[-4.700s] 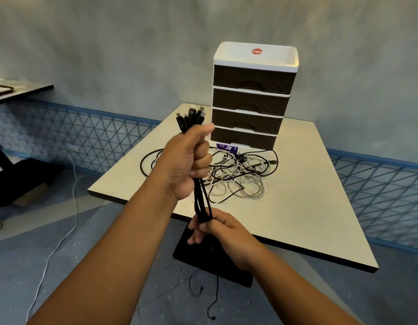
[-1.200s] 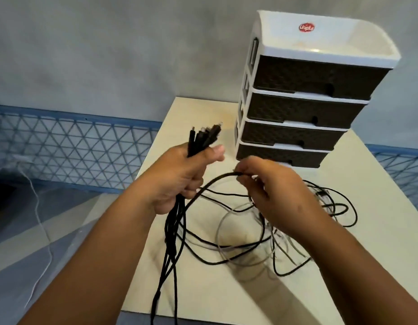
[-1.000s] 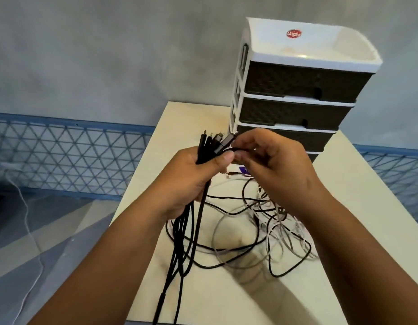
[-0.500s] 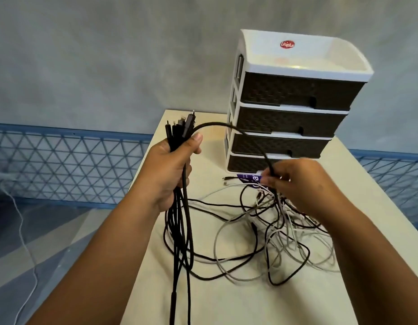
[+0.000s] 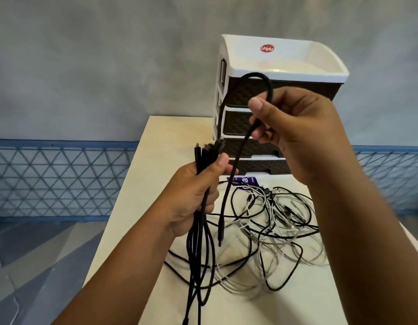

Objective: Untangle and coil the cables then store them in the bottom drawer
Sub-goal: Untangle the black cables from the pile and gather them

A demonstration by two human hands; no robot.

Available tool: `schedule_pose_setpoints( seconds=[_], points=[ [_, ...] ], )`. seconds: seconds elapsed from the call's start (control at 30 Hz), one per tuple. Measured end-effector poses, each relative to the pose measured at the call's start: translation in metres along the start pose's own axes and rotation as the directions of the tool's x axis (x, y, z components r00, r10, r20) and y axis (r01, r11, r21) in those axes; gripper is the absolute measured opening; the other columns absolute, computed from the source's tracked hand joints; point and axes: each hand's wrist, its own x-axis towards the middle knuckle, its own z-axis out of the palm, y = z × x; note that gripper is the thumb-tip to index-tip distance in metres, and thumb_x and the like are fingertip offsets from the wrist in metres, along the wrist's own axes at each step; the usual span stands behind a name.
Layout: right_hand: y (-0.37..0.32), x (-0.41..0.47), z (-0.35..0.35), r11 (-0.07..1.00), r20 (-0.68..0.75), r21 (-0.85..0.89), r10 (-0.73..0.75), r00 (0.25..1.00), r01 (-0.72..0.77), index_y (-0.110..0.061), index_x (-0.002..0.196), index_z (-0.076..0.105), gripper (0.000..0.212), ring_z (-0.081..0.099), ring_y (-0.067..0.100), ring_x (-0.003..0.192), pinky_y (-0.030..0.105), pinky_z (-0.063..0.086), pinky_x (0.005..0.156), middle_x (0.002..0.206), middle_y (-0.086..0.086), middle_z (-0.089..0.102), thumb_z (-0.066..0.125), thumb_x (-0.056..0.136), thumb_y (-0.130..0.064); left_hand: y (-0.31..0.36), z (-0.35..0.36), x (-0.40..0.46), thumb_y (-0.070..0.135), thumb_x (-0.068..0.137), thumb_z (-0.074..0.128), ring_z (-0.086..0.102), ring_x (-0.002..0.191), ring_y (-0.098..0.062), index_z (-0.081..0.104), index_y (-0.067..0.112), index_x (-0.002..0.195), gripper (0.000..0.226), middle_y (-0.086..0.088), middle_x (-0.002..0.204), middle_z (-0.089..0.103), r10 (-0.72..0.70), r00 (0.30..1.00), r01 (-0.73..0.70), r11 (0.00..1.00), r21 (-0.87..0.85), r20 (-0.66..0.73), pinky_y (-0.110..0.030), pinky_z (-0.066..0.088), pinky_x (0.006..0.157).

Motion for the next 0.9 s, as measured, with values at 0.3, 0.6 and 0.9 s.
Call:
schedule_pose_setpoints(
  seconds=[0.3,0.6,0.9],
  points=[
    [0.005,-0.032,-0.016,0.997,-0.032,0.056,0.051,0.998,-0.049,-0.008,0.087,0.067,0.002,0.059,0.017,0.058,0.026,0.050,0.058,0.070,0.006,0.065,0.067,0.087,-0.011,-0.012,0.007,-0.017,0.027,0.071,0.077,0.028,0.040,-0.007,0.064,0.017,0.077,0.018,0.009,0.048,0.033,-0.014,1.000,0.013,0.997,0.081,0.021,-0.021,0.021,0.043],
    [-0.010,-0.076,-0.062,0.994,-0.051,0.083,0.068,0.996,-0.064,-0.015,0.103,0.061,0.007,0.055,0.018,0.058,0.025,0.045,0.051,0.063,0.001,0.063,0.055,0.098,-0.015,-0.014,0.065,-0.059,0.033,0.067,0.074,0.026,0.042,-0.008,0.069,0.023,0.067,0.011,0.009,0.048,0.032,-0.052,0.997,0.038,0.973,0.226,0.055,-0.021,0.017,0.045],
    [-0.001,-0.185,-0.142,0.970,0.045,-0.143,0.205,0.978,-0.197,-0.022,0.097,0.066,0.021,0.052,0.017,0.057,0.026,0.043,0.053,0.062,0.004,0.061,0.045,0.102,-0.017,-0.031,0.133,-0.105,0.042,0.082,0.063,0.017,0.043,-0.007,0.064,0.008,0.114,0.046,0.010,0.050,0.026,0.151,0.978,-0.124,0.976,0.182,-0.142,-0.019,0.017,0.039]
  ],
)
